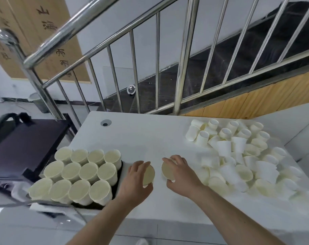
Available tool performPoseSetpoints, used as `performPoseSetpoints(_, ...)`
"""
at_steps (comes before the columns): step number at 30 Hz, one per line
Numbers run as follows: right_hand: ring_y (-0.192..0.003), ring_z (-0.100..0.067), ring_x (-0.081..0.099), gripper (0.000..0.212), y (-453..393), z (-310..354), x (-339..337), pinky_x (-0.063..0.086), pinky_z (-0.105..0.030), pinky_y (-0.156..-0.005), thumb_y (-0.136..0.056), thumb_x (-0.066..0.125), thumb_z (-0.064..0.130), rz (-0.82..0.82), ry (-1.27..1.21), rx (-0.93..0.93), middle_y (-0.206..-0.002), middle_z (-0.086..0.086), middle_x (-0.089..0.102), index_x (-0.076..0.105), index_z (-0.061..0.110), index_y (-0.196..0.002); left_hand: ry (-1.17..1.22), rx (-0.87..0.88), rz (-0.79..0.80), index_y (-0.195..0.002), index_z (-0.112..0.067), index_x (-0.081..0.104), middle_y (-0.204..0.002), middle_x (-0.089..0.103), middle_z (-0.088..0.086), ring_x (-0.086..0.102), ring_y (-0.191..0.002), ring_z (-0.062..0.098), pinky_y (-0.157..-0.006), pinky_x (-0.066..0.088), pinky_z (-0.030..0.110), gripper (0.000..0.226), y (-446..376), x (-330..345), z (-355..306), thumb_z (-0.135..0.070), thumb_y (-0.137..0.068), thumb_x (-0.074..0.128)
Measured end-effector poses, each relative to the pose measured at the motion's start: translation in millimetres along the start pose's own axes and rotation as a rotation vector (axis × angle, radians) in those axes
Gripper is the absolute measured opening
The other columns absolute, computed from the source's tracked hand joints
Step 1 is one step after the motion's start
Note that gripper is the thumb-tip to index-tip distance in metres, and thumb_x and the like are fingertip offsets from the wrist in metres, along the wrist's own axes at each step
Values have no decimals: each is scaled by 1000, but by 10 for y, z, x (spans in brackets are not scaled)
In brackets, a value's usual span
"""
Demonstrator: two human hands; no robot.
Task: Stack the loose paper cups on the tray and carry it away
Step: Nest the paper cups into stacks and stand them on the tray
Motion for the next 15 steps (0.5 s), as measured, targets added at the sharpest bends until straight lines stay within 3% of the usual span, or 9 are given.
performPoseSetpoints(8,-132,-18,26,72,-81,849,263,48,-32,-93,-84,59,23,16,12,-87,-142,4,27,28,30,-149,-2,-9,-115,-140,-26,41,-142,38,-5,39,-128,19,-86,48,32,67,349,-607,485,-28,-78,66)
performPoseSetpoints(15,-133,-16,26,73,-430,1745,583,47,-30,-93,-82,57,25,10,-12,-109,-141,5,28,28,30,-149,-1,-23,-140,-141,-26,39,-143,37,-3,37,-130,22,-95,44,31,67,487,-1193,1331,-32,-80,66)
Point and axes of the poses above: each hand's wrist, its own y-axis away from the middle knuckle, its own x-axis out of the palm, z = x × y, the point moved 8 cm from there along -y, towards the middle knuckle
